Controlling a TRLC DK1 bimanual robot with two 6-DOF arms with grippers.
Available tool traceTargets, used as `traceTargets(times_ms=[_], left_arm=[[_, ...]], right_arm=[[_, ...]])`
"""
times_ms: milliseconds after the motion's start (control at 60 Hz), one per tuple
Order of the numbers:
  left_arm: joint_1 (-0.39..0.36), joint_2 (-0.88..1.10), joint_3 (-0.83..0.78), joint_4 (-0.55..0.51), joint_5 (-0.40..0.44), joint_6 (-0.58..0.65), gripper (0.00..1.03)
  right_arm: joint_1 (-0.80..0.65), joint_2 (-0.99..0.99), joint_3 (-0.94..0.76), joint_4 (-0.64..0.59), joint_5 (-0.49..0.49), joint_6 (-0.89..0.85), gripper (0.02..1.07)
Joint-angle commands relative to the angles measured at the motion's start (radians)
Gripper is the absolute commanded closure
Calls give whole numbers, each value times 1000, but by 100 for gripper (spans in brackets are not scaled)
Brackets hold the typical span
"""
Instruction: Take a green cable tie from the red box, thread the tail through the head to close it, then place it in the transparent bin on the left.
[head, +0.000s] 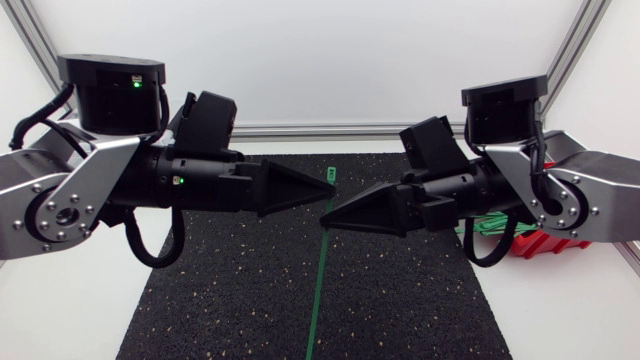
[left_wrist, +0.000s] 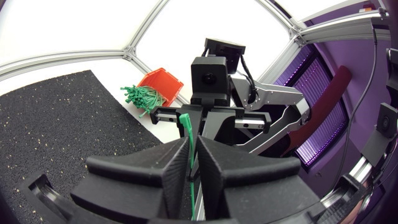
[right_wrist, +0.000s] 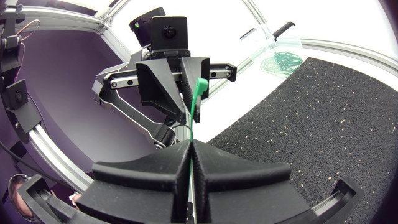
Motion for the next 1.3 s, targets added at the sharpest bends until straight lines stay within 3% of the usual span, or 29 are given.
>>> traceTargets(times_ms=[0, 283, 350, 967, 1067, 1150, 1183, 1233, 1250, 1283], left_arm=[[1, 6, -5, 8, -3, -21, 91], [3, 7, 0, 8, -3, -21, 91], [4, 7, 1, 8, -3, -21, 98], [0, 9, -5, 8, -23, -21, 99], [21, 9, 6, -3, -22, -22, 99], [43, 4, 7, -7, -18, -22, 99], [52, 1, 7, -7, -12, -19, 99], [70, 9, 17, -26, 29, -19, 99], [76, 13, 20, -35, 40, -19, 99], [82, 18, 24, -49, 46, -21, 99]], right_arm=[[-8, -16, -30, 12, -7, 21, 101], [-4, -15, -31, 12, -9, 21, 101], [-4, -15, -31, 12, -7, 21, 101], [13, -18, -27, 12, -10, 22, 100], [13, -45, -31, 3, -7, 22, 77], [13, -57, -31, -7, -1, 21, 64], [15, -57, -30, -10, -3, 12, 49], [19, -61, -27, -16, -3, -16, 8], [21, -64, -25, -19, -3, -28, 3], [21, -74, -22, -28, -1, -51, 5]])
